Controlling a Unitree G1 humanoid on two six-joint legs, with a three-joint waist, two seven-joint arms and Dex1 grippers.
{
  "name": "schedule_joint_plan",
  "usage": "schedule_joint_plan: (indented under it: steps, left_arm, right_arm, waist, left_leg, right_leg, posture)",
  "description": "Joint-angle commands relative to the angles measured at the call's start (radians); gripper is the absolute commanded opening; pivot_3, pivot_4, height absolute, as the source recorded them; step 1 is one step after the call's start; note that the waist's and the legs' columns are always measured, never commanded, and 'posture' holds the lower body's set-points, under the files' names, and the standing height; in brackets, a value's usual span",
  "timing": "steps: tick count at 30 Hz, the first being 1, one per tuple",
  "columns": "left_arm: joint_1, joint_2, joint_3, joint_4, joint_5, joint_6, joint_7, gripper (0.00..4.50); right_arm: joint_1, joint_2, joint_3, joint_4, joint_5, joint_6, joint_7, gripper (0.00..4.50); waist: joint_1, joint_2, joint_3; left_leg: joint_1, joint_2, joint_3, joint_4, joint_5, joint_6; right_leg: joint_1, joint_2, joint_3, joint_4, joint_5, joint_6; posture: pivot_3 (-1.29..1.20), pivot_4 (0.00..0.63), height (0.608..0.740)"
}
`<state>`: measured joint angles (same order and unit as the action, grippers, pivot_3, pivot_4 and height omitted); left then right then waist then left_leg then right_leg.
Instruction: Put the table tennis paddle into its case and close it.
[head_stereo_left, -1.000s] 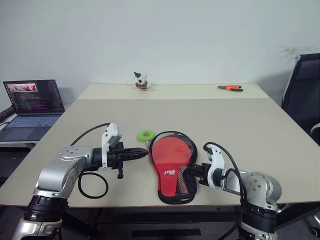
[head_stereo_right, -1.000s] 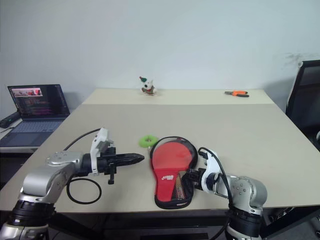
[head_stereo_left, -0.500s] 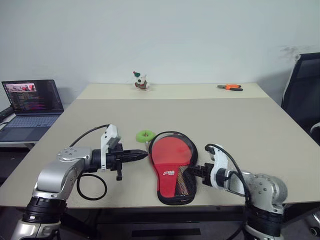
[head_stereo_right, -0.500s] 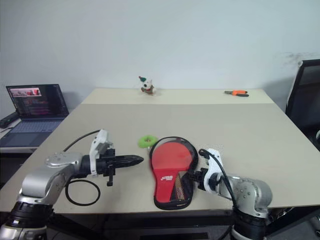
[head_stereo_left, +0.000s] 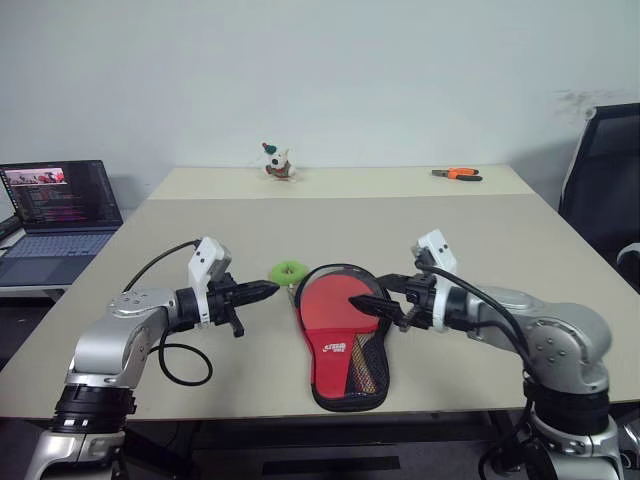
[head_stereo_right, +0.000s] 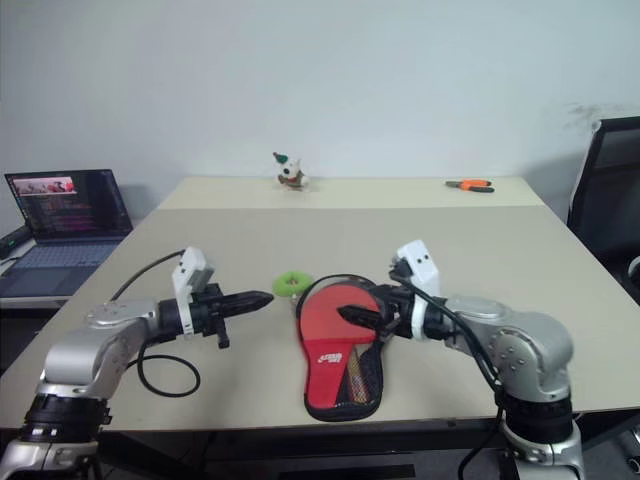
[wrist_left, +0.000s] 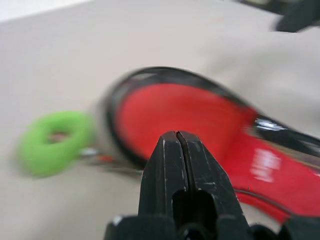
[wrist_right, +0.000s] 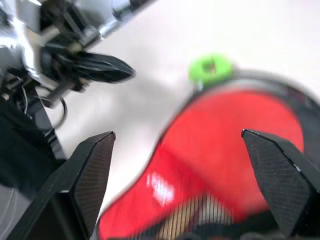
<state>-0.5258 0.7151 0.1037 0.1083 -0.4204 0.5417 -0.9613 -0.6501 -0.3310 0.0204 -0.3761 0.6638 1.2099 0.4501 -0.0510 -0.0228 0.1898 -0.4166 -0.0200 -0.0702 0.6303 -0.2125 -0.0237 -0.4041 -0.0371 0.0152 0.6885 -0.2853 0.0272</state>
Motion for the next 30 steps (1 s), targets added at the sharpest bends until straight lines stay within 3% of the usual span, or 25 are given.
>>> schedule_joint_plan:
  steps: [1, 7, 12, 21, 30]
  left_arm:
    - [-0.053, -0.016, 0.003, 0.067, 0.076, -0.067, 0.096, 0.92]
    - [-0.167, -0.067, -0.026, 0.279, 0.174, -0.157, 0.193, 2.94]
    - [-0.335, -0.123, -0.049, 0.579, 0.243, -0.237, 0.233, 4.44]
    - [-0.596, -0.248, -0.112, 1.079, 0.371, -0.351, 0.209, 4.44]
    - [-0.642, -0.318, -0.152, 1.197, 0.473, -0.396, 0.198, 4.44]
  right_arm:
    - [-0.012, 0.020, 0.099, 0.095, -0.088, -0.150, 0.031, 4.50]
    - [0.005, 0.058, 0.160, 0.160, -0.152, -0.223, 0.032, 4.50]
    - [0.015, 0.074, 0.170, 0.171, -0.177, -0.233, 0.028, 4.50]
    - [0.024, 0.109, 0.166, 0.172, -0.210, -0.227, -0.007, 4.50]
    - [0.049, 0.117, 0.162, 0.138, -0.226, -0.213, -0.053, 4.50]
  waist:
    - [0.001, 0.000, 0.000]
    - [0.009, 0.000, 0.000]
    - [0.019, 0.000, 0.000]
    - [0.018, 0.000, 0.000]
    - [0.017, -0.001, 0.000]
  left_leg:
    - [0.000, 0.000, 0.000, 0.000, 0.000, 0.000]
    - [-0.001, -0.001, -0.001, 0.000, 0.000, 0.000]
    - [-0.001, -0.001, -0.001, 0.000, 0.000, 0.000]
    - [-0.001, -0.002, -0.001, 0.000, 0.000, 0.000]
    - [-0.001, -0.002, -0.001, 0.000, 0.000, 0.000]
  right_leg:
    - [0.000, 0.000, 0.000, 0.000, 0.000, 0.000]
    - [-0.001, -0.001, -0.001, 0.000, 0.000, 0.000]
    - [-0.001, -0.001, -0.002, 0.001, 0.000, 0.000]
    - [-0.001, -0.001, -0.002, 0.000, 0.000, 0.000]
    - [-0.001, 0.000, -0.002, 0.001, 0.000, 0.000]
  posture:
    - [0.00, 0.150, 0.740]
    - [0.00, 0.150, 0.740]
    - [0.00, 0.150, 0.740]
    - [0.00, 0.150, 0.740]
    - [0.00, 0.150, 0.740]
